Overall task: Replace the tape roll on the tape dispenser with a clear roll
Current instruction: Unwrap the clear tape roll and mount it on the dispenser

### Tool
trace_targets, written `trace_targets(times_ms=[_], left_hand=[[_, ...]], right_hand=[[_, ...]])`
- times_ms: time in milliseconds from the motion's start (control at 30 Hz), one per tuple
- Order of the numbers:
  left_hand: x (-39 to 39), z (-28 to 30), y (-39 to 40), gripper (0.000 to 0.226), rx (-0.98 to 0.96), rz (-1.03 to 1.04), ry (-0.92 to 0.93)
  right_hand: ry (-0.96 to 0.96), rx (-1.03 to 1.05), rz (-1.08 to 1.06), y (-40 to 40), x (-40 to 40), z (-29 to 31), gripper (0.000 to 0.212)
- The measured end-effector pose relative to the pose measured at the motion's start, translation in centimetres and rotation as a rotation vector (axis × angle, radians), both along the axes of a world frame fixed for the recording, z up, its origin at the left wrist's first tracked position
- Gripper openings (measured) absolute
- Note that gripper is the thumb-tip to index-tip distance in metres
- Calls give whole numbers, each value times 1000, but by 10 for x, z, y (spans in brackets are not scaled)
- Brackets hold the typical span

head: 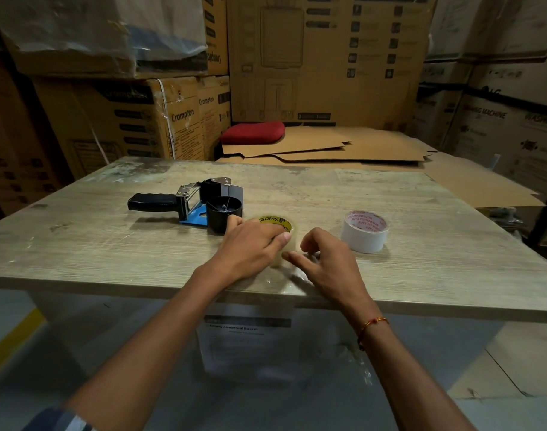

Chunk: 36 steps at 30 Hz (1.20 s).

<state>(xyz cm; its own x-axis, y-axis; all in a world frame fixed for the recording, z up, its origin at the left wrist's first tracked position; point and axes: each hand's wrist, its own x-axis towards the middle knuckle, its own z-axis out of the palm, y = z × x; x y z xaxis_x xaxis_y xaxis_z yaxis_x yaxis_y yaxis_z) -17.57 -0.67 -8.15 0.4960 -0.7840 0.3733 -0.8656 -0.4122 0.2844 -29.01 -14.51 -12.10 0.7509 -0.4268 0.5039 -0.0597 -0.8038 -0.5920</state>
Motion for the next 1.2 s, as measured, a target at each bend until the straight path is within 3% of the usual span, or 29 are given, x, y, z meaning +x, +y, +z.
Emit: trace_targets(times_ms=[233,467,633,833,1000,1067,1200], left_hand=[[1,1,2,38,20,-38,1],[0,3,7,32,132,-31,-97],[8,6,6,33,174,-62,25],[30,20,17,17,271,-156,201],[15,34,16,57,253,-199,263],[4,40,8,63,221,-274,285],[-3,46,-15,30,174,-252,189]], right_hand=[[-48,-16,-3,-2,-1,-2,15],[-10,-11,80,-4,2,-1,13],[-9,78,156,-8,-4,3,17],[-13,290,271,-12,-12,11,9],[-80,433,317,-17,-16,11,12],[-96,483,330,-17,-17,12,16],[-131,533,355,-16,-19,14,10]])
